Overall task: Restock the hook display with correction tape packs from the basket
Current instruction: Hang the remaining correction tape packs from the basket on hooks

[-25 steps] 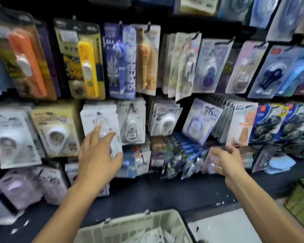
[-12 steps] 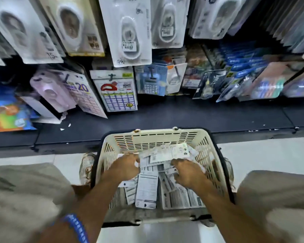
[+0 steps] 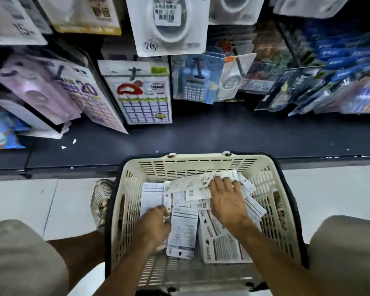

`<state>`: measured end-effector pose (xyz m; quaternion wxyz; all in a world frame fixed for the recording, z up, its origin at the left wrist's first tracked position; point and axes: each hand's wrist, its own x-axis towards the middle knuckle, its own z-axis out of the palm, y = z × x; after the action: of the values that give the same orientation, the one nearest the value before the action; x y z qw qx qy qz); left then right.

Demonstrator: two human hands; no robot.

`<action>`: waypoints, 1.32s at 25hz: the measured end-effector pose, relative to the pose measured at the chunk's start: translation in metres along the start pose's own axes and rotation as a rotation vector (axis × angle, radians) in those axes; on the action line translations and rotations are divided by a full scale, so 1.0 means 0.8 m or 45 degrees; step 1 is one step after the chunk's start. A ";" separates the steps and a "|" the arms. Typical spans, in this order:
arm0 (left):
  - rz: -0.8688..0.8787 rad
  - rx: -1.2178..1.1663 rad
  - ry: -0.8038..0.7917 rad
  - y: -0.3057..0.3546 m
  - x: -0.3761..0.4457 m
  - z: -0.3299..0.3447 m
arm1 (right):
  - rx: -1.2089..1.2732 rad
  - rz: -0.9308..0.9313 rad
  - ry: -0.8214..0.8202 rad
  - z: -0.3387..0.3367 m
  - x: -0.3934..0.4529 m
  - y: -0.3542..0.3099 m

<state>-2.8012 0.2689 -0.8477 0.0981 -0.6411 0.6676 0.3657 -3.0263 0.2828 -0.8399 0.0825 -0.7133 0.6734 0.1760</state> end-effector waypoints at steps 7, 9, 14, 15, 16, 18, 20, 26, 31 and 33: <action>-0.041 -0.242 0.332 0.013 0.008 -0.012 | -0.188 -1.008 0.828 -0.007 0.019 -0.064; -0.086 -0.324 0.403 0.008 0.006 -0.011 | -0.228 -0.968 0.802 -0.015 0.020 -0.081; -0.208 -0.428 0.376 0.006 0.007 -0.018 | -0.172 -0.506 0.509 -0.035 0.015 -0.051; -0.206 -0.440 0.380 0.007 0.007 -0.018 | -0.231 -0.659 0.468 -0.031 0.008 -0.054; -0.202 -0.450 0.393 0.008 0.008 -0.019 | -0.200 -0.794 0.466 -0.025 0.004 -0.060; -0.213 -0.474 0.421 0.009 0.008 -0.021 | -0.135 -0.703 0.386 -0.015 0.016 -0.070; -0.208 -0.472 0.422 0.015 0.009 -0.022 | -0.131 -0.404 0.105 -0.008 0.036 -0.064; -0.132 -0.409 0.365 0.020 -0.005 -0.020 | -0.278 -0.076 -0.220 0.026 0.031 -0.070; -0.141 -0.404 0.347 0.016 -0.002 -0.019 | -0.165 -0.283 -0.127 0.015 0.060 -0.050; -0.136 -0.409 0.335 0.017 -0.002 -0.019 | -0.167 -0.276 -0.052 0.010 0.064 -0.039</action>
<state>-2.8087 0.2596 -0.8308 -0.0742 -0.7252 0.5727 0.3748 -2.9946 0.2401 -0.8695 0.0679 -0.7821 0.5775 0.2241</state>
